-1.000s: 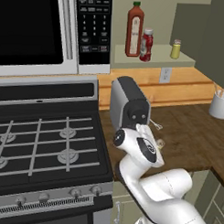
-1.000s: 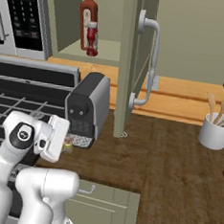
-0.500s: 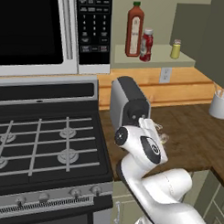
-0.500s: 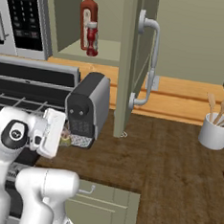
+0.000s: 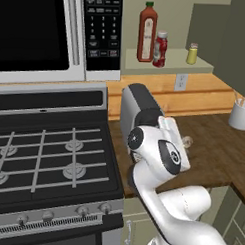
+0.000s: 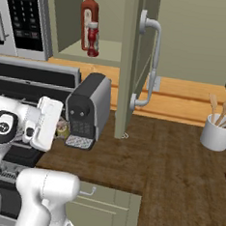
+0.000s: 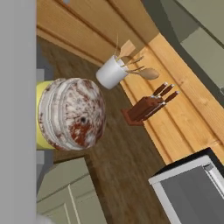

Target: Put the shaker and condiment bottle from the counter next to their counterparts in the cabinet.

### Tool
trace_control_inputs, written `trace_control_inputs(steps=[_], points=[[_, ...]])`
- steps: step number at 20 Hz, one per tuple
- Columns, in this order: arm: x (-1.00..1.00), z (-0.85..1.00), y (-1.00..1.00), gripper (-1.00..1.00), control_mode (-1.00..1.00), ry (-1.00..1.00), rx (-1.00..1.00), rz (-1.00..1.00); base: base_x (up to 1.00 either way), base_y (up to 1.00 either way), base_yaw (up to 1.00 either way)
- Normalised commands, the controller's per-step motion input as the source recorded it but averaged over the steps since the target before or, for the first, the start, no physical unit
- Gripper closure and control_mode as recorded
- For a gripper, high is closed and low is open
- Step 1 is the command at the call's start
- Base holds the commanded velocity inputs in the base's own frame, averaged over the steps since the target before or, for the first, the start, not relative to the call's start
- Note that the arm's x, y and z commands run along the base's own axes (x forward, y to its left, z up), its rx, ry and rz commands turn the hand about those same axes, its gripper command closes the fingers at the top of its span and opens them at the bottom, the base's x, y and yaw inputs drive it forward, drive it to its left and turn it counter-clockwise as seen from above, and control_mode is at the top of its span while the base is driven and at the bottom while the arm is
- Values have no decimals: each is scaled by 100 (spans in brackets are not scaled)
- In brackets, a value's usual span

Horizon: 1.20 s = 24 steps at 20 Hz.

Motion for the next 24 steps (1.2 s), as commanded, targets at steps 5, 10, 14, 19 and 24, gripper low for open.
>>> trace_control_inputs(steps=[5, 10, 14, 19, 24], points=[[-1, 71, 0, 100, -100, -2, 0, -2, 0, 0, 0], [0, 79, 0, 100, -100, -6, 0, 2, 0, 0, 0], [0, 84, 0, 100, -100, -9, 0, 6, 0, 0, 0], [0, 66, -2, 100, -100, -3, 0, 2, 0, 0, 0], [12, 9, 10, 100, -100, 3, -9, 1, 0, 0, 0]])
